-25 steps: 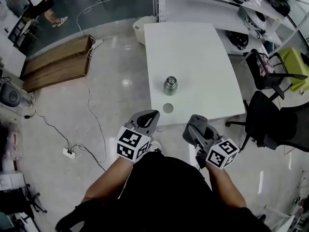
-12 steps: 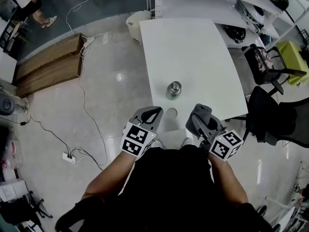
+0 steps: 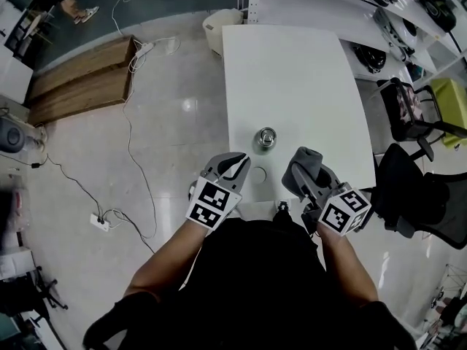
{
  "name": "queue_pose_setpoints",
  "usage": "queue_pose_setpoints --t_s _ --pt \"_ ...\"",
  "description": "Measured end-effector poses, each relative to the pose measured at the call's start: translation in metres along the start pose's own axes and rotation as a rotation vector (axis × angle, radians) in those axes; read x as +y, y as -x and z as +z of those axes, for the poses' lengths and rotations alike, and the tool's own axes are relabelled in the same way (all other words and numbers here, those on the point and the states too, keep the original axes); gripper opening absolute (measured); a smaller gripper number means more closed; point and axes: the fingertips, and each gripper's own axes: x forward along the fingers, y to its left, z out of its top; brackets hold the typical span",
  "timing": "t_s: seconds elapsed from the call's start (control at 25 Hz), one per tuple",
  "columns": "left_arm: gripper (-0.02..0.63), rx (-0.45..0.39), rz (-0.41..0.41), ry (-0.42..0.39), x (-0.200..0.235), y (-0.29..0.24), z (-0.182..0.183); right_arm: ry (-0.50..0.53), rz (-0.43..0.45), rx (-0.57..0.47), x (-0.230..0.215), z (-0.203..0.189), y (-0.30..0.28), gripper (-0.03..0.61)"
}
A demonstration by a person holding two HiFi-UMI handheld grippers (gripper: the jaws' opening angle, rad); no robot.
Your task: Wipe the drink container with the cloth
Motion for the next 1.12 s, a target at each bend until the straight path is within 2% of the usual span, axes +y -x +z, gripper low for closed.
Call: queue_pose_setpoints --t_s 0.08,0.2,0.52,0.8,1.12 --pt "0.024 0.024 0.022 -0.015 0.002 -0.01 -0.007 0.009 0.033 0.01 -0.003 0.005 -0.005 0.107" --pt "0.121 0.081 0.034 -0.02 0.006 -0.03 -0.021 0.026 0.076 0.021 -0.009 0.015 -0.013 0.107" --pt "0.239 0.166 0.069 -0.026 0.014 -0.087 -0.04 0.022 0.138 0.026 -0.032 0.025 -0.023 0.107" --pt "0.273 0.183 0.05 -0.02 0.02 -0.114 -0.042 -0.006 0.151 0.02 -0.039 0.026 -0.025 0.107" --pt "0.273 0.188 0.064 -0.005 0.021 -0.131 -0.042 -0.043 0.166 0.004 -0.042 0.024 -0.03 0.107"
